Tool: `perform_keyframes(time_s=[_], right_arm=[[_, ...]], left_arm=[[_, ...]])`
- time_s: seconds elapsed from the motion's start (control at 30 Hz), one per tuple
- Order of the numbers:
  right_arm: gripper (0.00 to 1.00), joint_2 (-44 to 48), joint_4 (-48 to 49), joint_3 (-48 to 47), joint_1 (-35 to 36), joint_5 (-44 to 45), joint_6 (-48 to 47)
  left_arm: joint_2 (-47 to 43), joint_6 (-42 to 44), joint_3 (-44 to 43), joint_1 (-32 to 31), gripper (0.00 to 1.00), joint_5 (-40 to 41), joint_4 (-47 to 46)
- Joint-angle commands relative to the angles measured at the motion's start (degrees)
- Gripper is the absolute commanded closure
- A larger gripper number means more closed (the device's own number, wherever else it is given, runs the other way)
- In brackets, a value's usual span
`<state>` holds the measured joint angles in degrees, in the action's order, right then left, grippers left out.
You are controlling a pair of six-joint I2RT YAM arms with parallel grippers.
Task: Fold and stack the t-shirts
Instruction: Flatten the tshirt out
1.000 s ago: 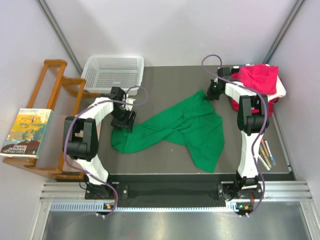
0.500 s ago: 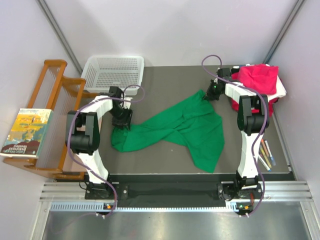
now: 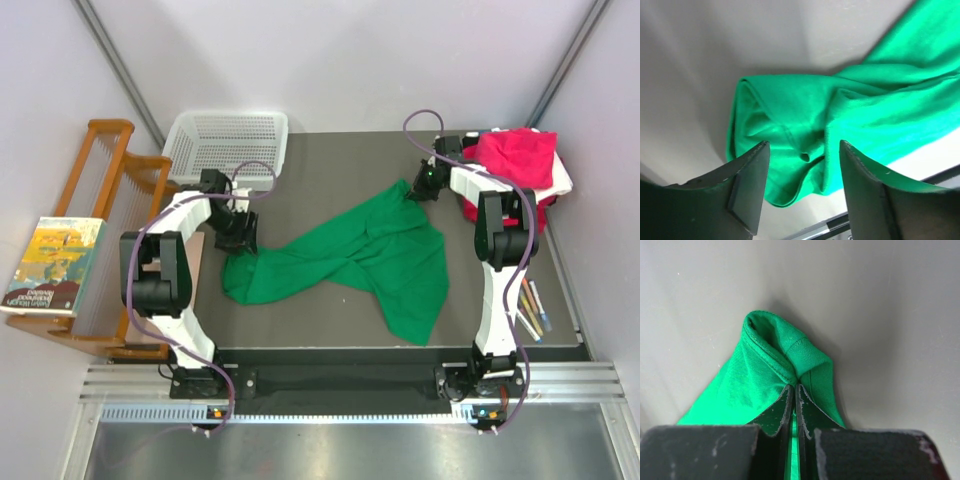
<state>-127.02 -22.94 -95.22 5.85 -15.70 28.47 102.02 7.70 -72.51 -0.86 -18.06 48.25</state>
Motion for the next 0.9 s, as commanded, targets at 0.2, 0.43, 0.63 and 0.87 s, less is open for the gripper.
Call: perform_keyframes(time_s=[0.2, 0.43, 0.63, 0.87], right_arm=[[1.00, 2.13, -0.62, 1.00, 0.04, 0.94, -0.96], [1.00, 2.57, -0.44, 1.79, -0.05, 1.11, -1.22], [1.00, 3.10, -0.26, 2.14, 0.04, 0.94, -1.13], [1.00, 3.36, -0.18, 2.32, -0.13, 1.03, -1.22]], left_arm=[[-5.34, 1.00, 5.53, -0.02, 0.44, -2.94, 2.20], [-6.13, -0.14, 6.24, 0.25, 0.47, -3.21, 1.06], [-4.46, -0.41, 5.72, 0.16, 0.53, -1.80, -0.52], [-2.97, -0.41, 4.84, 0.25, 0.59, -0.92, -1.05]])
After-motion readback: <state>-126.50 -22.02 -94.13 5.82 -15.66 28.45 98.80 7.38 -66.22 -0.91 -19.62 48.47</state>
